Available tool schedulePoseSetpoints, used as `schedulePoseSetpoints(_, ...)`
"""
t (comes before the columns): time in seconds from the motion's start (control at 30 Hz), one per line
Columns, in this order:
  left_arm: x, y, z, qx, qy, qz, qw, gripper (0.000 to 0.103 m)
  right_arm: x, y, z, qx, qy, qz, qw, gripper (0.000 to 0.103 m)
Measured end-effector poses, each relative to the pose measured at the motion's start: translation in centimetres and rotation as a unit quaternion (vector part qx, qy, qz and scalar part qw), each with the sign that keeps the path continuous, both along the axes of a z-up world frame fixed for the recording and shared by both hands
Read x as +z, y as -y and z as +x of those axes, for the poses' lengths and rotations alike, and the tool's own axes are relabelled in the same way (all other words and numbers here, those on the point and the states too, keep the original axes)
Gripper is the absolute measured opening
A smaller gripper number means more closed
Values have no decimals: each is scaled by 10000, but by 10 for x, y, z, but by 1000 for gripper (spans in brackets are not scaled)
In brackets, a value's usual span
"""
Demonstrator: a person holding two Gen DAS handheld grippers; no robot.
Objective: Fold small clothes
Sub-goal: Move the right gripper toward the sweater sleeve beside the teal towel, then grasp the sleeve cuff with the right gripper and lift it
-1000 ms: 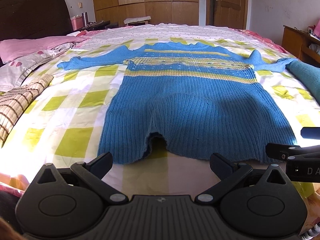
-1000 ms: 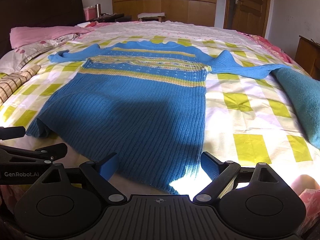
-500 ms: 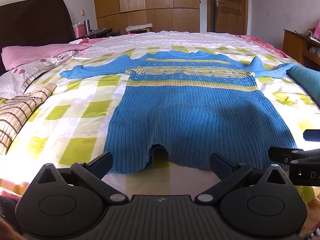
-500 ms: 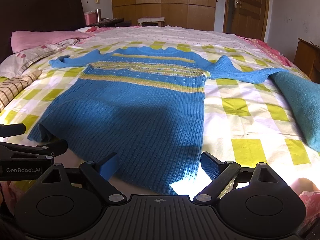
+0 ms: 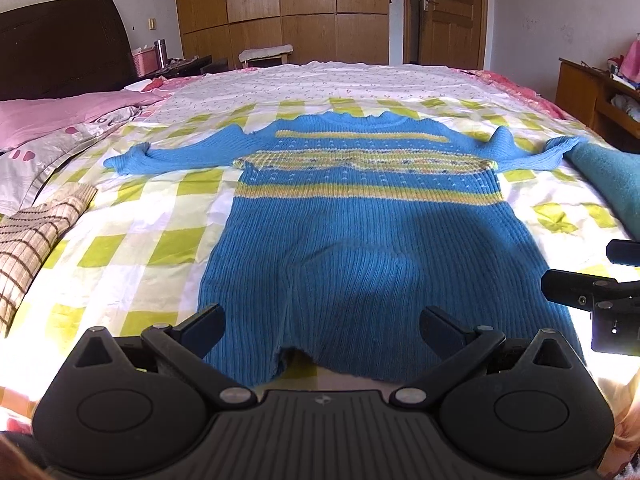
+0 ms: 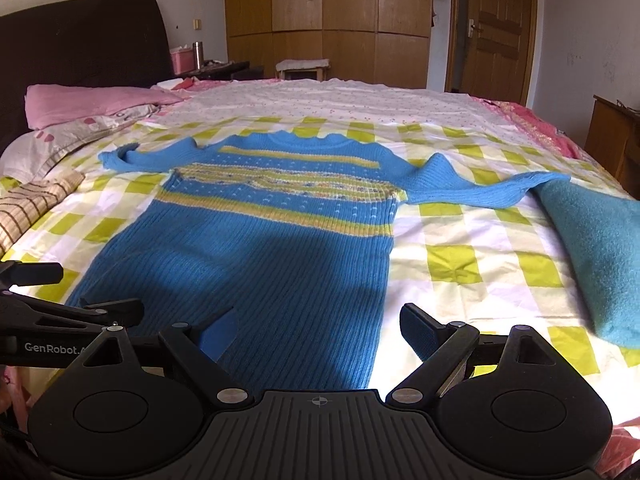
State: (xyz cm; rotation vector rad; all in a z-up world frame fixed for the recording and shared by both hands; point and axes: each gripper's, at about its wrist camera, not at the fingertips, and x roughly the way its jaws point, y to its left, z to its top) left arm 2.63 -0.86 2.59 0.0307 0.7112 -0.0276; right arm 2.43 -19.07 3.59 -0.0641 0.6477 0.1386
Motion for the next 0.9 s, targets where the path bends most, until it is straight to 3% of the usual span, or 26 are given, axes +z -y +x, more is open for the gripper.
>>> schedulePoseSetpoints(0.27,19,16,24,-233,209,-14,9995,103,16,29,35,-380,236,213,9988,88)
schedulePoseSetpoints(0.57,25,45,63,-616,164,-18,9980,103,16,87,78,-1075,133,401,9933,80)
schedulePoseSetpoints(0.77,35,60,92,-672,192,-292,9971,103,19,148,122,-1759,170,782,9811,78)
schedulePoseSetpoints(0.9,35,74,112,-709,245,-363,9965,103,13,195,159,-2294,36,1364,9637,70)
